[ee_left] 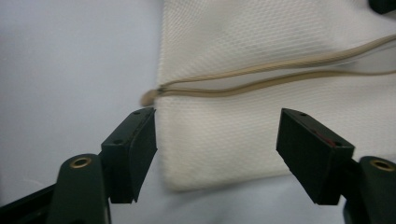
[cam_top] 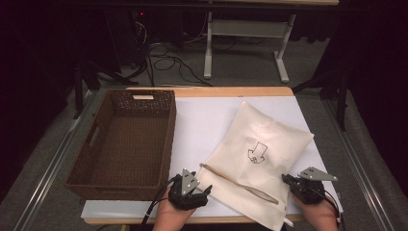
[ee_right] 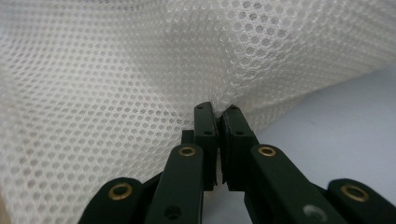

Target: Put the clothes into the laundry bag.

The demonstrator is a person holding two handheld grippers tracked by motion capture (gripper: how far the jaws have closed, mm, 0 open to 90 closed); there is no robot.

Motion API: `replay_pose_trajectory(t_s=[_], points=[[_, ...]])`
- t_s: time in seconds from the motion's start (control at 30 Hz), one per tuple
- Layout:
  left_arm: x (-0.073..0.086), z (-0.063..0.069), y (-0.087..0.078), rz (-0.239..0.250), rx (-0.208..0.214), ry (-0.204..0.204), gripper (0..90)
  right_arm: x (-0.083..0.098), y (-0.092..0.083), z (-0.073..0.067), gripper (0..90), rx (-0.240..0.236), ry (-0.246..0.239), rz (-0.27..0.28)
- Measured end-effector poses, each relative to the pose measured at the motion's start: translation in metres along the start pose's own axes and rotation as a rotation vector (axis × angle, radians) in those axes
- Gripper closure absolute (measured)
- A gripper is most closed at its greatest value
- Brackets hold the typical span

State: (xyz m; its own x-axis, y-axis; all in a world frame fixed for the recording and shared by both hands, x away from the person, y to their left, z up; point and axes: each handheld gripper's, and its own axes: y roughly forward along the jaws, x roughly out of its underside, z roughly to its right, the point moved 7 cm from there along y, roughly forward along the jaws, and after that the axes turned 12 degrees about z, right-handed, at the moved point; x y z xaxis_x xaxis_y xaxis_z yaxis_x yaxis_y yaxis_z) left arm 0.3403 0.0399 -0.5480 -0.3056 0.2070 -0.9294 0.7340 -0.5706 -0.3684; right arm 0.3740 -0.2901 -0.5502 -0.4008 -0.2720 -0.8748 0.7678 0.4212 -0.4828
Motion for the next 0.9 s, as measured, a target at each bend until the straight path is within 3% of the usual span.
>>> replay_pose_trajectory(t_s=[0.07, 0.1, 0.13, 0.2, 0.27, 0.33, 0.47, 0.6, 0.73, 0.9], points=[[0.005, -0.003, 0.007, -0.041, -0.007, -0.002, 33.2, 0.001, -0.002, 0.003, 87.8, 0.012, 0.012, -0.002], [0.011, -0.003, 0.015, -0.084, 0.009, -0.014, 35.2, 0.002, -0.004, 0.010, 87.8, 0.032, 0.008, 0.002], [0.011, -0.003, 0.015, -0.084, 0.009, -0.014, 38.3, 0.002, -0.004, 0.010, 87.8, 0.032, 0.008, 0.002], [0.015, 0.001, 0.023, -0.119, 0.057, -0.022, 41.1, 0.003, -0.006, 0.015, 87.8, 0.042, 0.024, 0.004], [0.013, 0.004, 0.028, -0.112, 0.070, -0.010, 45.0, 0.003, -0.006, 0.016, 87.8, 0.041, 0.033, 0.005], [0.011, 0.007, 0.032, -0.108, 0.094, -0.010, 58.4, 0.003, -0.005, 0.015, 87.8, 0.046, 0.030, 0.003], [0.010, 0.012, 0.033, -0.106, 0.126, 0.031, 84.5, 0.004, -0.002, 0.015, 88.1, 0.041, 0.039, -0.005], [0.010, 0.012, 0.029, -0.100, 0.076, 0.088, 87.0, 0.000, 0.004, 0.015, 88.4, 0.032, 0.046, -0.006], [0.010, 0.005, 0.020, -0.083, 0.013, 0.113, 87.0, -0.006, 0.014, 0.012, 88.4, 0.015, 0.024, -0.009], [0.010, -0.001, 0.006, -0.063, -0.050, 0.105, 86.9, -0.017, 0.033, 0.003, 88.3, -0.011, -0.016, -0.013]])
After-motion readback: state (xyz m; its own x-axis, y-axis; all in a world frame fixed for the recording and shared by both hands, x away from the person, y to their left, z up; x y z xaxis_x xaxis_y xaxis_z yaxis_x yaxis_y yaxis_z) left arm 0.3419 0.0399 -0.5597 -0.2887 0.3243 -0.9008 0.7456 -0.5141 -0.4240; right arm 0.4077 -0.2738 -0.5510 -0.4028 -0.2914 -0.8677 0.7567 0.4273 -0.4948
